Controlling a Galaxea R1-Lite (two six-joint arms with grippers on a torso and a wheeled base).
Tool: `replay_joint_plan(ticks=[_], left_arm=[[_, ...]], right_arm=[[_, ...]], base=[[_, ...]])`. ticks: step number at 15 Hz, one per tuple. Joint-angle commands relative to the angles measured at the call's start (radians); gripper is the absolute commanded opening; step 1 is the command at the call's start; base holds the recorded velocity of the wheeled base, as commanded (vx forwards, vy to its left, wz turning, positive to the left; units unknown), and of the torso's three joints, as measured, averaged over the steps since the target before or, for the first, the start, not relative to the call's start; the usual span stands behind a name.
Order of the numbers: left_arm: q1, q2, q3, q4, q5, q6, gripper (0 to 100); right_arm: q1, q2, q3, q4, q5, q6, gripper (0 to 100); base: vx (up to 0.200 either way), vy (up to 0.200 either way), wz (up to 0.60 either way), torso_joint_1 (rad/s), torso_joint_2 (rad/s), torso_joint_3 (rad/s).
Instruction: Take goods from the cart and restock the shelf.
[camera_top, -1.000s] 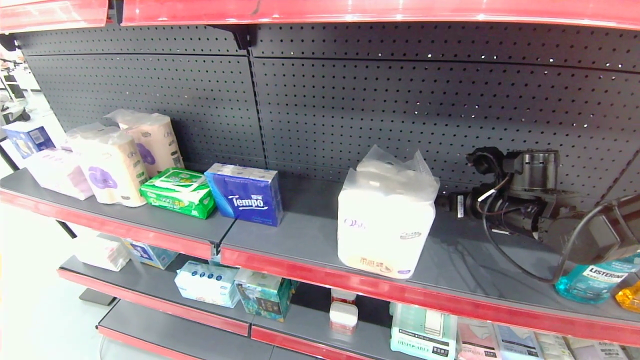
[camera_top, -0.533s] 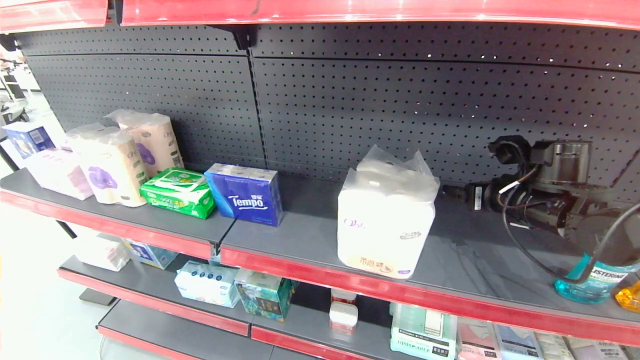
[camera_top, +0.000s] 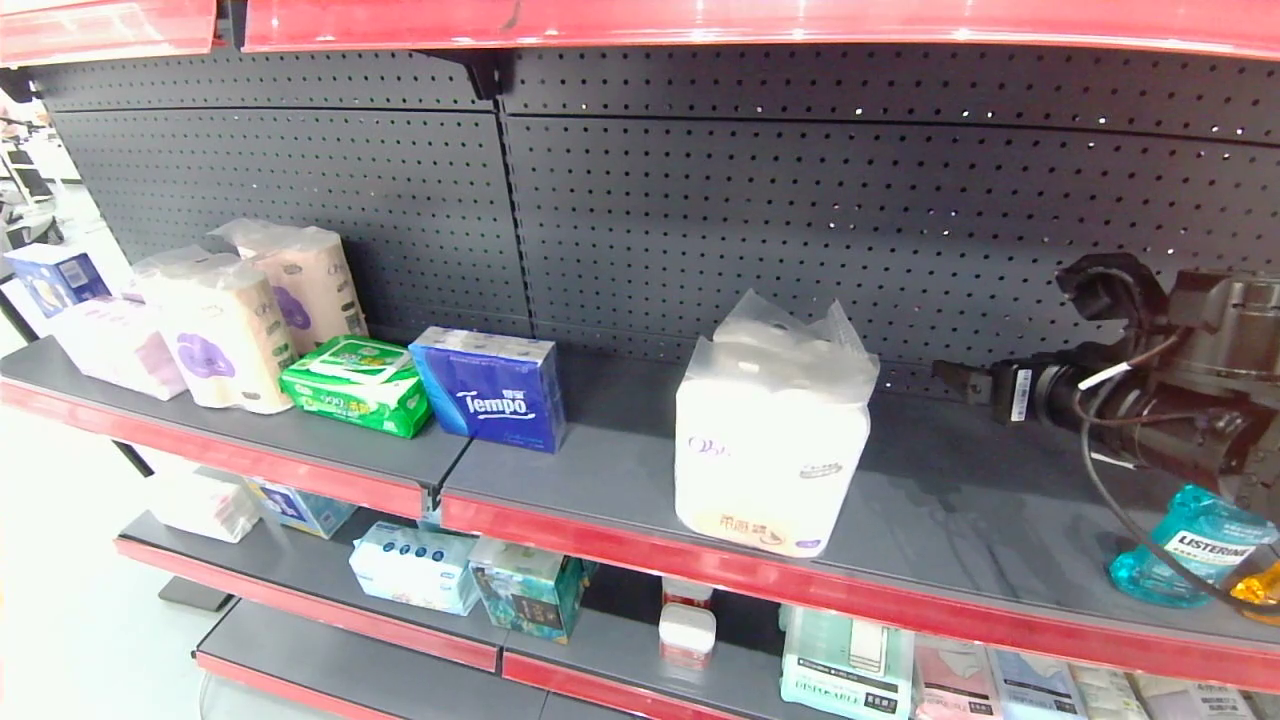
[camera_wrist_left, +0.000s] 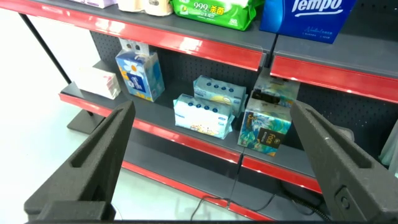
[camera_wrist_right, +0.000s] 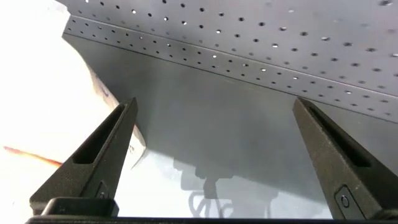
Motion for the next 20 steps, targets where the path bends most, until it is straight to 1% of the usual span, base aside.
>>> replay_joint_plan(ticks=[1,5,10,12,13,15,17,18,19,20], left_arm=[[0.000,0.000,0.000,0.000,0.000,-0.001,100],[0.000,0.001,0.000,0.000,0.000,-0.001,100],[0.000,0.001,0.000,0.000,0.000,-0.001,100],[0.000,0.001,0.000,0.000,0.000,-0.001,100],[0.000,0.000,0.000,0.000,0.000,0.001,100],[0.000,0.001,0.000,0.000,0.002,-0.001,100],[0.000,0.000,0.000,0.000,0.000,0.001,100],[0.000,0.001,0.000,0.000,0.000,-0.001,100],[0.000,0.000,0.000,0.000,0.000,0.001,100],[0.000,0.001,0.000,0.000,0.002,0.001,100]], right_arm=[[-0.004,-0.090,0.028,-0.001,0.000,0.002,100],[0.004,-0.239,0.151,-0.001,0.002,-0.010,100],[0.007,-0.428,0.204,-0.001,0.002,-0.027,100],[0.019,-0.551,0.249,-0.001,0.000,-0.105,100],[0.024,-0.584,0.259,-0.001,0.002,-0.113,100],[0.001,-0.680,0.313,-0.001,0.011,-0.133,100],[-0.057,-0.758,0.385,0.001,0.094,-0.101,100],[-0.091,-0.813,0.405,0.015,0.183,-0.045,100],[-0.099,-0.868,0.440,0.045,0.221,-0.007,100],[-0.120,-0.930,0.486,0.096,0.224,-0.010,100]], base=[[0.000,0.000,0.00,0.000,0.00,0.000],[0.000,0.000,0.00,0.000,0.00,0.000],[0.000,0.000,0.00,0.000,0.00,0.000],[0.000,0.000,0.00,0.000,0.00,0.000],[0.000,0.000,0.00,0.000,0.00,0.000],[0.000,0.000,0.00,0.000,0.00,0.000],[0.000,0.000,0.00,0.000,0.00,0.000],[0.000,0.000,0.00,0.000,0.00,0.000],[0.000,0.000,0.00,0.000,0.00,0.000],[0.000,0.000,0.00,0.000,0.00,0.000]])
